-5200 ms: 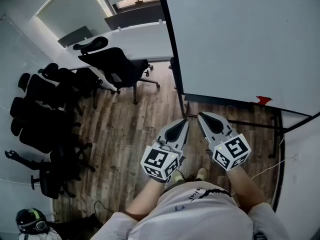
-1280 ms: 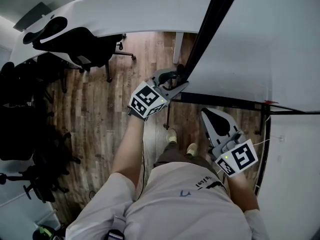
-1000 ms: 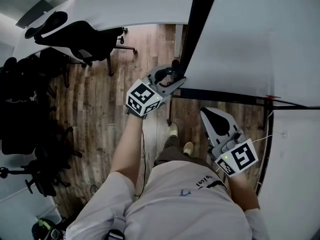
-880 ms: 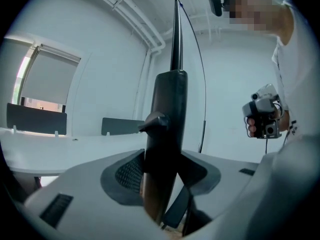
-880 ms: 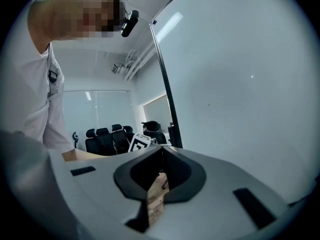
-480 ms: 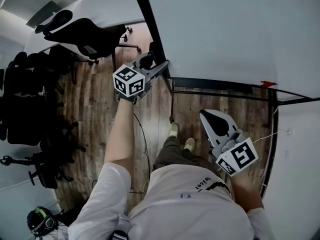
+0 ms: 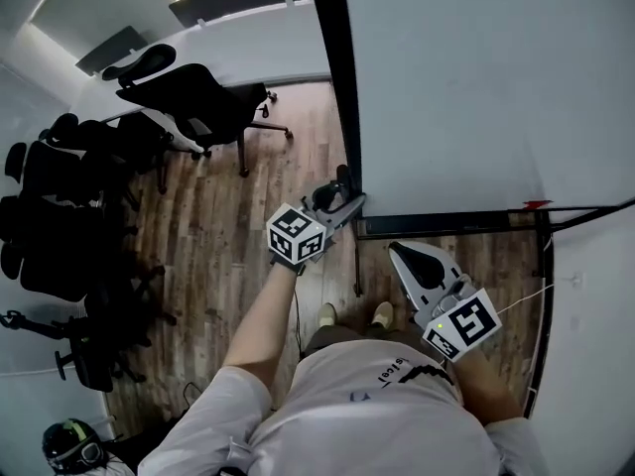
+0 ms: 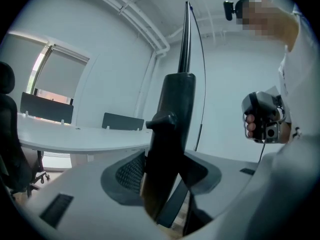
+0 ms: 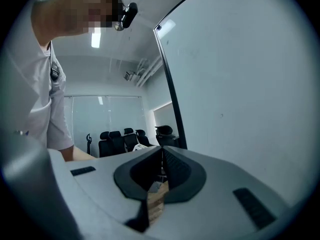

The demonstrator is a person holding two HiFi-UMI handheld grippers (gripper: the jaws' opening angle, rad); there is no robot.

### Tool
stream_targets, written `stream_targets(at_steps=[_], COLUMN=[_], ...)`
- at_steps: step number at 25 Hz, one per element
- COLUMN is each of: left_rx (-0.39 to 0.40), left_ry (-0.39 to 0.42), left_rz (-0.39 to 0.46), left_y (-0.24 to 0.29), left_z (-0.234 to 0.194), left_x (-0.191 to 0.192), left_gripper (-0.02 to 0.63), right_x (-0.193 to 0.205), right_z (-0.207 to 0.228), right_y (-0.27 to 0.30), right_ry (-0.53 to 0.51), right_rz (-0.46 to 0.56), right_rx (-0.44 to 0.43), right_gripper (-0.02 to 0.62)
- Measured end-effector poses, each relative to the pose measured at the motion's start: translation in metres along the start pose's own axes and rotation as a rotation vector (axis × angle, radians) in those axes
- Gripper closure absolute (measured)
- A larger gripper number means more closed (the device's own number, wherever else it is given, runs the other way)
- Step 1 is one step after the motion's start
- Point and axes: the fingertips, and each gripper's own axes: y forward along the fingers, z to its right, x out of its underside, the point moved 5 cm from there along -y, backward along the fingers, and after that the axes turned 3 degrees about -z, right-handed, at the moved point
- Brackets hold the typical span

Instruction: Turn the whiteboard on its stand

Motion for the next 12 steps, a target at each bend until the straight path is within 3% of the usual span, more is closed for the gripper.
stream_targets(at_steps=[12], left_rx=[0.088], left_ry=[0.036], left_rz=[-0.045], left_y=[-0.039], left_z=[0.092], left_x=[0.027], left_gripper=[0.402], right_x=[0.020], right_z=[-0.086], right_y=[0.007], right_ry=[0.047], right_rz=[0.026], right_rx=[0.199], right_gripper=[0.581])
